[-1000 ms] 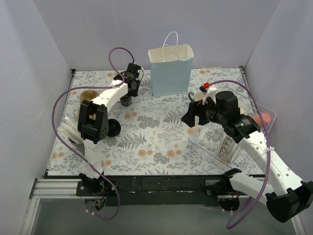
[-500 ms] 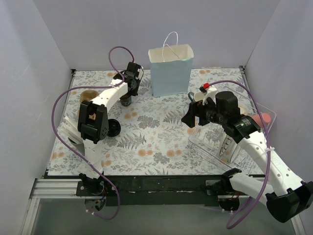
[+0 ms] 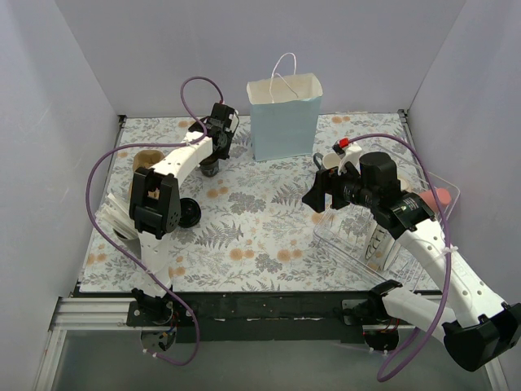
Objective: Pack the takeout coffee
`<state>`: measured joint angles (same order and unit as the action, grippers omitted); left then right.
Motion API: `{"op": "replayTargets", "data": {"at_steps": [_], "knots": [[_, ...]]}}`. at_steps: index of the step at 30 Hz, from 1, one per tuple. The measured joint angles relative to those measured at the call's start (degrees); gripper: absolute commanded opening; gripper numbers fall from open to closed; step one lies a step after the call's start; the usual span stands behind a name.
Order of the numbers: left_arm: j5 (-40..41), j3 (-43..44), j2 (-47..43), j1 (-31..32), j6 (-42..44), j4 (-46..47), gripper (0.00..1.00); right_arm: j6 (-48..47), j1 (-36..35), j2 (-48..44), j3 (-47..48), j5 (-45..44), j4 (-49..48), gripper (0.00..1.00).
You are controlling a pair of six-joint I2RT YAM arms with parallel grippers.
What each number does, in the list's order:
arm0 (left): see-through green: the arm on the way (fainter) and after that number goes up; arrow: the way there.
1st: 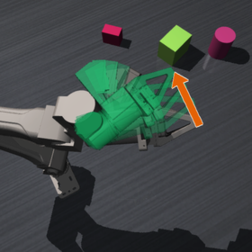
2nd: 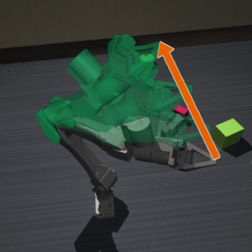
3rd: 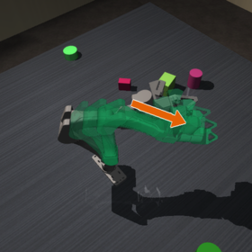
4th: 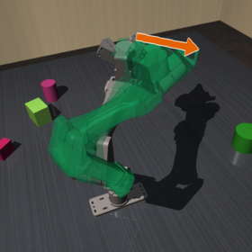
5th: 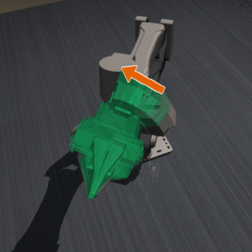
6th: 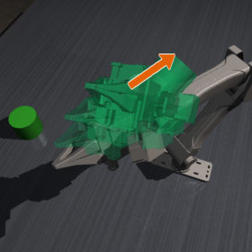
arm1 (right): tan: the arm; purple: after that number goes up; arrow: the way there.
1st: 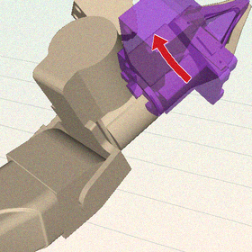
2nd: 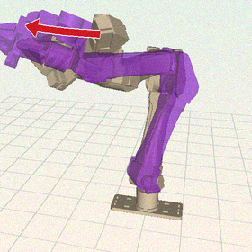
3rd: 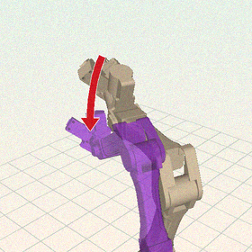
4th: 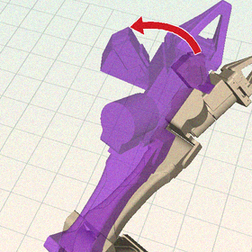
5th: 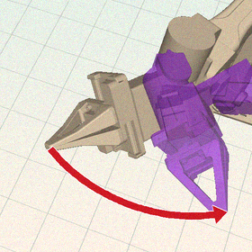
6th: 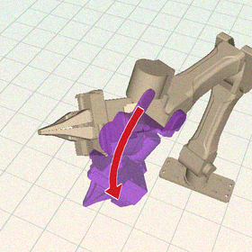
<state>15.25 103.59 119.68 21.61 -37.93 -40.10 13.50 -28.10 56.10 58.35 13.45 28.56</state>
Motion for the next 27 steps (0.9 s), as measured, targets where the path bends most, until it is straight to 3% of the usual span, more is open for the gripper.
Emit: {"op": "replayTargets", "data": {"at_steps": [27], "knots": [[0.0, 0.5, 0.0, 0.0, 0.0, 0.0, 0.20, 0.0, 0.0, 0.0, 0.0, 0.0, 0.0, 0.90]]}}
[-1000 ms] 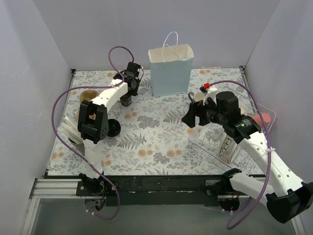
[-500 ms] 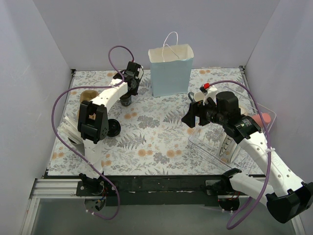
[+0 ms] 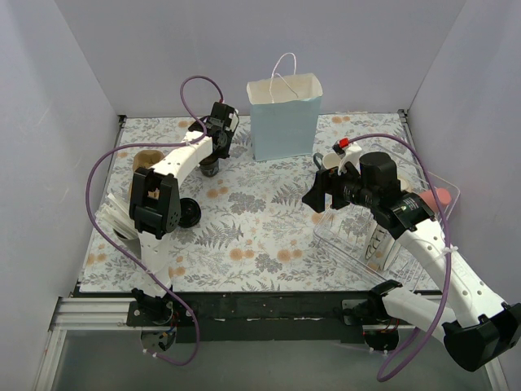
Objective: Pack the takeout coffee
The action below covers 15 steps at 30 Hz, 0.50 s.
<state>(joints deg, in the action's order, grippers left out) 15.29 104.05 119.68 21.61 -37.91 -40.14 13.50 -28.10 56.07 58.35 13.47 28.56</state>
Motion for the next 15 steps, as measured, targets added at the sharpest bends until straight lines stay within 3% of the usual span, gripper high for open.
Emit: {"op": "replayTargets", "data": {"at_steps": [6, 15], "knots": [[0.0, 0.3, 0.0, 0.0, 0.0, 0.0, 0.22, 0.0, 0.0, 0.0, 0.0, 0.0, 0.0, 0.90], [0.3, 0.5, 0.0, 0.0, 0.0, 0.0, 0.08, 0.0, 0.0, 0.0, 0.0, 0.0, 0.0, 0.90]]}}
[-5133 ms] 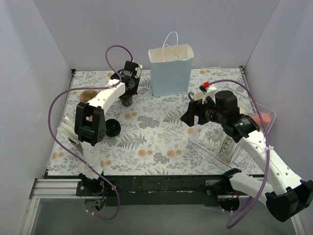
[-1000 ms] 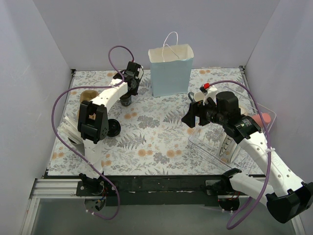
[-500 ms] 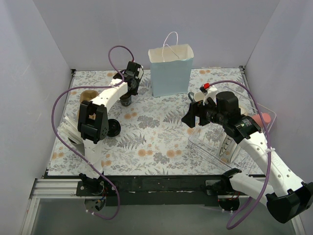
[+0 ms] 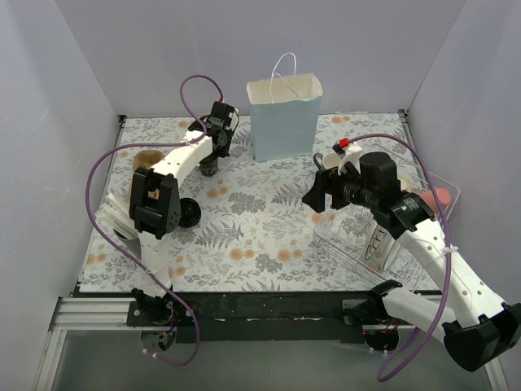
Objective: Pack the takeout coffee
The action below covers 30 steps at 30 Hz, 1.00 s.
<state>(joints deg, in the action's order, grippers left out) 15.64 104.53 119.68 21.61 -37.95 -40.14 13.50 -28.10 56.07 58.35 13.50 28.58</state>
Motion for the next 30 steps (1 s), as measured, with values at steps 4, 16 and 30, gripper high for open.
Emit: {"op": "replayTargets", "data": {"at_steps": [4, 16, 30], "knots": [[0.0, 0.0, 0.0, 0.0, 0.1, 0.0, 0.00, 0.0, 0.0, 0.0, 0.0, 0.0, 0.0, 0.90], [-0.2, 0.3, 0.0, 0.0, -0.2, -0.4, 0.00, 0.0, 0.0, 0.0, 0.0, 0.0, 0.0, 0.89], [0.5, 4.6, 0.5, 0.3, -1.1, -5.5, 0.00, 0.0, 0.0, 0.0, 0.0, 0.2, 0.0, 0.90]]}}
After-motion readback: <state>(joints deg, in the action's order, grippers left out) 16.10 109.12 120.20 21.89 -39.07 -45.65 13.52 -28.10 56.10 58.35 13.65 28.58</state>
